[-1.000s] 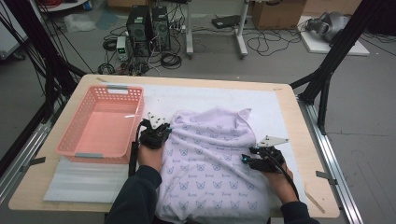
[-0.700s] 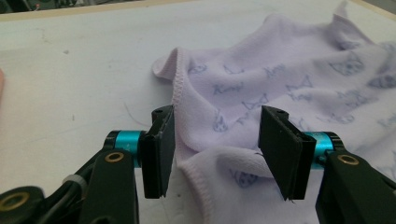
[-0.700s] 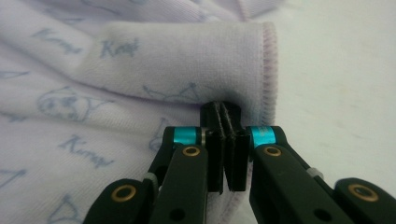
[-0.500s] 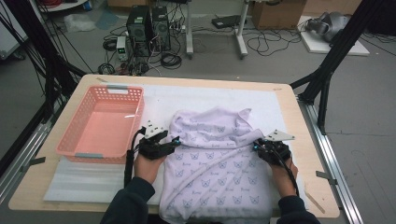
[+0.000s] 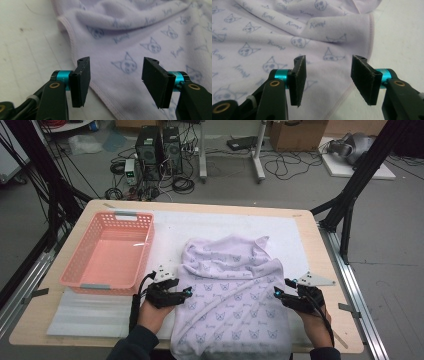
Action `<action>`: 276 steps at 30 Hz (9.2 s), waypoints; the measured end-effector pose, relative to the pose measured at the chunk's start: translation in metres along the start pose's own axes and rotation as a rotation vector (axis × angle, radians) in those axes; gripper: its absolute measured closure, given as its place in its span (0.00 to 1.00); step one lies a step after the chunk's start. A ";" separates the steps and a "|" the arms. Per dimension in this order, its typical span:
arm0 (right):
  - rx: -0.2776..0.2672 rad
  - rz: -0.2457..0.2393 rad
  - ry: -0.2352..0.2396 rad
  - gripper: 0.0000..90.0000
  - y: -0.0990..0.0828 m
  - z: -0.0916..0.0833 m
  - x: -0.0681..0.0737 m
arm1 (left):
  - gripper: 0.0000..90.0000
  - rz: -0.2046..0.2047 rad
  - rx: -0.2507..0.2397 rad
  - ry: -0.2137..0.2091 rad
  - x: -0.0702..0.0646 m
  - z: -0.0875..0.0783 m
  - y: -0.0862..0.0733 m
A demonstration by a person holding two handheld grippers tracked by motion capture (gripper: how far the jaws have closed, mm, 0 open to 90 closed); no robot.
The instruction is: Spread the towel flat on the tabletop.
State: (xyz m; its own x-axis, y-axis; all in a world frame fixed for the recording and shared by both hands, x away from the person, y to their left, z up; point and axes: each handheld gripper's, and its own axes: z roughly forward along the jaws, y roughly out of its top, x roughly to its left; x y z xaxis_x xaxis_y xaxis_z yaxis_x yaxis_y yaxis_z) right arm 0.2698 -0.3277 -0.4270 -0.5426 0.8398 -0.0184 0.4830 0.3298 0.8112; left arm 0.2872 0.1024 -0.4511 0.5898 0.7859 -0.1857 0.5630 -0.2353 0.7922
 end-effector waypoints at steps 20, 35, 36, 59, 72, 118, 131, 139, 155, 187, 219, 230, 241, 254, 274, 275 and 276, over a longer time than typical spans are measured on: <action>0.100 0.060 0.020 0.82 -0.016 0.015 0.007 | 0.98 0.034 -0.131 0.197 0.017 -0.011 0.016; 0.020 0.086 -0.074 0.63 -0.005 0.023 -0.008 | 0.46 -0.020 -0.151 0.092 0.022 -0.007 0.014; 0.010 0.089 -0.079 0.60 -0.007 0.018 -0.009 | 0.45 -0.013 -0.133 0.075 0.021 -0.009 0.010; 0.126 0.034 0.032 0.98 -0.034 -0.018 0.017 | 0.98 0.029 0.039 -0.016 -0.005 -0.046 -0.034; 0.052 0.008 0.114 0.98 -0.045 -0.071 0.029 | 0.99 -0.012 -0.004 -0.146 -0.006 -0.103 -0.056; 0.077 0.010 0.049 0.62 -0.037 -0.048 0.048 | 0.49 -0.050 -0.095 -0.015 -0.007 -0.069 -0.042; 0.148 0.031 0.065 0.96 -0.041 -0.035 0.041 | 0.98 0.005 -0.016 0.022 -0.012 -0.059 -0.043; 0.106 0.056 0.096 0.95 -0.056 -0.074 0.047 | 0.97 -0.024 -0.013 -0.068 -0.020 -0.094 -0.061; 0.056 0.040 0.014 0.58 -0.011 -0.021 0.025 | 0.47 0.009 -0.128 -0.043 0.003 -0.041 0.006; -0.013 0.051 0.087 0.41 0.018 0.019 -0.026 | 0.51 -0.056 -0.090 0.190 0.070 0.079 0.099; 0.121 0.129 -0.075 0.60 0.080 0.141 -0.084 | 0.50 -0.129 -0.057 0.295 0.090 0.081 0.094; 0.114 0.114 -0.280 0.88 0.080 0.139 -0.096 | 0.62 -0.130 -0.059 0.260 0.092 0.075 0.094; 0.070 0.072 -0.143 0.71 0.081 0.113 -0.085 | 0.97 -0.007 -0.013 0.336 0.083 0.097 0.092; 0.168 0.091 -0.021 0.96 0.061 0.110 -0.073 | 0.60 -0.072 -0.037 0.307 0.076 0.092 0.094; -0.037 0.094 0.039 0.32 0.063 0.038 -0.063 | 0.22 -0.029 -0.254 -0.036 0.031 0.044 0.075; -0.048 0.101 0.059 0.31 0.058 0.034 -0.062 | 0.21 -0.022 -0.266 -0.047 0.028 0.041 0.073; -0.054 0.102 0.074 0.29 0.053 0.031 -0.060 | 0.21 -0.014 -0.271 -0.052 0.025 0.038 0.070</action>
State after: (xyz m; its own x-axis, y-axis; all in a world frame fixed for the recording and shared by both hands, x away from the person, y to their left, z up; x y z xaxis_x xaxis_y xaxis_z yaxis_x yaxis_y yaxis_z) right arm 0.3492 -0.3467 -0.4007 -0.5430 0.8329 0.1071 0.5012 0.2192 0.8371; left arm 0.3632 0.0837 -0.4226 0.6157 0.7561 -0.2221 0.4003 -0.0573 0.9146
